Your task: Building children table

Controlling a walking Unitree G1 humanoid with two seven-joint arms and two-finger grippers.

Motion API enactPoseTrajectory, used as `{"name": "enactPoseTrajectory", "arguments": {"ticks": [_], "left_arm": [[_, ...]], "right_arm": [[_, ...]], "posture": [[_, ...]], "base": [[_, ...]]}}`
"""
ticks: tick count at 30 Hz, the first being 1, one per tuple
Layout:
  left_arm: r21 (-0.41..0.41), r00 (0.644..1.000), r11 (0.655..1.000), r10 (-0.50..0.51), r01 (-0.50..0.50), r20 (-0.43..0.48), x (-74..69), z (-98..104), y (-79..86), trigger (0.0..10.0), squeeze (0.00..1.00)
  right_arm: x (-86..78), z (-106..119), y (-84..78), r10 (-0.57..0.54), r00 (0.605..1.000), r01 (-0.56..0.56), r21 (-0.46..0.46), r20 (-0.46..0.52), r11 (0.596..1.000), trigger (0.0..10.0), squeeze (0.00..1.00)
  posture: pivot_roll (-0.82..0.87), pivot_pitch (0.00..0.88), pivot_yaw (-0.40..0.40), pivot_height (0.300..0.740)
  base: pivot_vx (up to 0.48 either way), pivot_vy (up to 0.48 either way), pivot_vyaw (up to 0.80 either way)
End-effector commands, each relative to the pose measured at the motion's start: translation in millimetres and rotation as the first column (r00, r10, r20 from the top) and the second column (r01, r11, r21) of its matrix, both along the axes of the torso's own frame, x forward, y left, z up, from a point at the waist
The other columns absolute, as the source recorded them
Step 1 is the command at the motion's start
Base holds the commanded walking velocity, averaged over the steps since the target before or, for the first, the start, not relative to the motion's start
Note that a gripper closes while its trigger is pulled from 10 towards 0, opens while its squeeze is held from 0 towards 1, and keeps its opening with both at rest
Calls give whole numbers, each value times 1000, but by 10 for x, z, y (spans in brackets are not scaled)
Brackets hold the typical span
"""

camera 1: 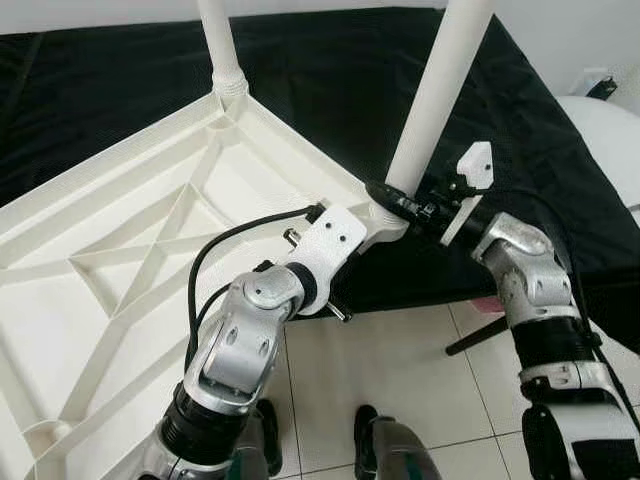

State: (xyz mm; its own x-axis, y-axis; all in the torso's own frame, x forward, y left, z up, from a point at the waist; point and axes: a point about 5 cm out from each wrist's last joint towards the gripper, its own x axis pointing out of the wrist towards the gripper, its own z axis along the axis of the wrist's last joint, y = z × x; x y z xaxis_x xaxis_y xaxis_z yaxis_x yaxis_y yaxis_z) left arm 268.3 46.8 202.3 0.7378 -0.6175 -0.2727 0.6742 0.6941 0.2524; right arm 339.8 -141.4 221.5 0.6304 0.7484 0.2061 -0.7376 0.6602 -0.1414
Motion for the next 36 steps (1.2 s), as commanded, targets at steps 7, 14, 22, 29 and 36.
{"name": "enactPoseTrajectory", "arguments": {"ticks": [7, 14, 22, 29, 36], "left_arm": [[-8, 993, 995, 96, -96, 62, 16, 60, 39, 10000, 0], [-8, 994, 995, 98, -98, 57, 8, 52, 45, 10000, 0], [-4, 993, 995, 102, -102, 55, 9, 48, 54, 10000, 0], [-5, 993, 994, 108, -108, 54, 18, 51, 64, 10000, 0], [-3, 993, 994, 109, -109, 53, 24, 52, 73, 10000, 0]], "right_arm": [[-193, 77, 342, 10, 1000, -9, 94, -3, 996, 10000, 0], [-257, 53, 457, -101, 994, 104, 105, -39, 989, 10000, 0], [-347, 52, 606, -271, 958, 282, 141, -95, 949, 10000, 0], [-388, -20, 706, -431, 882, 459, 140, -188, 878, 10000, 0], [-398, -46, 732, -553, 808, 581, 125, -204, 804, 10000, 0]], "posture": [[-114, 227, -17, 740], [-115, 238, -15, 740], [-114, 242, -14, 740], [-114, 246, -11, 740], [-113, 247, -8, 740]], "base": [[0, 0, 0], [0, 0, 0], [0, 0, 0], [0, 0, 0], [0, 0, 0]]}}
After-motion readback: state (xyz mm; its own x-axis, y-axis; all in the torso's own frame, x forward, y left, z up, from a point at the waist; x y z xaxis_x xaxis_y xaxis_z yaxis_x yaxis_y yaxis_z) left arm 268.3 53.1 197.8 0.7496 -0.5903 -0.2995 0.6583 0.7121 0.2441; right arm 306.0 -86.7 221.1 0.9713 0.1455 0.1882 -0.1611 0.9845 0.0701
